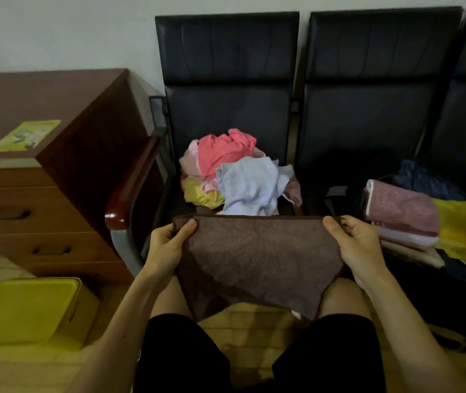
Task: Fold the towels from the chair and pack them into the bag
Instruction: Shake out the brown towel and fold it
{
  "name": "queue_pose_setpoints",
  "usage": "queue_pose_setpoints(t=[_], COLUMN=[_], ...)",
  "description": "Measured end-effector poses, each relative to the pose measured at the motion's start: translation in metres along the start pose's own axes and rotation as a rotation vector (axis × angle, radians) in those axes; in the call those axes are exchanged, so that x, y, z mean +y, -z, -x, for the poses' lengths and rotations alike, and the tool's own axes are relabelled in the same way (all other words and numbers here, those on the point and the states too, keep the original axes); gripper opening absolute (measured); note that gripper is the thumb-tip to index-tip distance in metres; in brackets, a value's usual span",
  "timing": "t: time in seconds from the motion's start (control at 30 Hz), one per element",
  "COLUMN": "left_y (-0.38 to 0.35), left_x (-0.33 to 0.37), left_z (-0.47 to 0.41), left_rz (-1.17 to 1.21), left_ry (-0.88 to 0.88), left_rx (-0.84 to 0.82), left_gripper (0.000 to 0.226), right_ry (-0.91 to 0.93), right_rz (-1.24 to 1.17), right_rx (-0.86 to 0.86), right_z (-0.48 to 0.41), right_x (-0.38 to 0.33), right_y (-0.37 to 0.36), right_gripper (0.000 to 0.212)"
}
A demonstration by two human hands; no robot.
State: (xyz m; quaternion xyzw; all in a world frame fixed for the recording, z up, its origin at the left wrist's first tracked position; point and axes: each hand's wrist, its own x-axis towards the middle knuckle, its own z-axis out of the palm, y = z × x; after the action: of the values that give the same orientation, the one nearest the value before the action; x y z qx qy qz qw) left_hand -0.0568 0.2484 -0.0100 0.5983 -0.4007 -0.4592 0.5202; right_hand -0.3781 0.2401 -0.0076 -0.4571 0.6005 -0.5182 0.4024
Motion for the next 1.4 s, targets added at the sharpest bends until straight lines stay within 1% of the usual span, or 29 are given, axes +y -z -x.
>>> queue_pose_setpoints(t=[0.1, 0.27, 0.43, 0.53, 0.67, 0.77, 0.83, 0.93, 1.07, 1.23, 1.33, 1.37, 1.4], left_y=[-0.004, -0.018, -0.032, -0.043, -0.056, -0.065, -0.069, -0.073, -0.077, -0.076, -0.072, -0.071, -0.07], left_x=[-0.009, -0.017, -0.022, -0.023, -0.021, -0.021, -0.023, -0.028, -0.028, -0.028, -0.029, -0.03, -0.03], left_z=[-0.002, 0.0, 0.005, 0.009, 0.014, 0.021, 0.025, 0.027, 0.03, 0.032, 0.032, 0.032, 0.032], left_rz=[0.019, 0.022, -0.021, -0.034, -0.013, 0.011, 0.023, -0.019, -0.045, -0.07, -0.049, -0.035, -0.025], left_ry=[0.017, -0.009, -0.059, -0.085, -0.104, -0.103, -0.096, -0.11, -0.161, -0.173, -0.138, -0.134, -0.138], left_rx=[0.033, 0.098, 0.051, 0.018, -0.036, -0.123, -0.17, -0.21, -0.254, -0.304, -0.345, -0.36, -0.372], left_gripper=[0.017, 0.016, 0.019, 0.022, 0.025, 0.02, 0.016, 0.016, 0.018, 0.021, 0.023, 0.025, 0.026], right_ry=[0.03, 0.122, 0.184, 0.182, 0.173, 0.163, 0.142, 0.128, 0.116, 0.128, 0.098, 0.061, 0.025], right_rz=[0.008, 0.007, 0.019, 0.027, 0.019, 0.015, 0.022, 0.042, 0.066, 0.044, 0.012, -0.018, -0.048], right_rx=[0.034, 0.107, 0.146, 0.148, 0.109, 0.091, 0.041, -0.006, -0.062, -0.076, -0.11, -0.137, -0.174], right_z=[0.0, 0.004, 0.012, 0.017, 0.024, 0.033, 0.039, 0.046, 0.05, 0.053, 0.055, 0.056, 0.057], right_x=[0.003, 0.007, 0.007, 0.009, 0.015, 0.016, 0.016, 0.016, 0.014, 0.01, 0.009, 0.008, 0.006], right_y=[-0.006, -0.013, -0.027, -0.04, -0.056, -0.07, -0.08, -0.092, -0.103, -0.107, -0.105, -0.104, -0.104], right_gripper=[0.02, 0.02, 0.021, 0.016, 0.016, 0.015, 0.013, 0.009, 0.009, 0.008, 0.009, 0.013, 0.021])
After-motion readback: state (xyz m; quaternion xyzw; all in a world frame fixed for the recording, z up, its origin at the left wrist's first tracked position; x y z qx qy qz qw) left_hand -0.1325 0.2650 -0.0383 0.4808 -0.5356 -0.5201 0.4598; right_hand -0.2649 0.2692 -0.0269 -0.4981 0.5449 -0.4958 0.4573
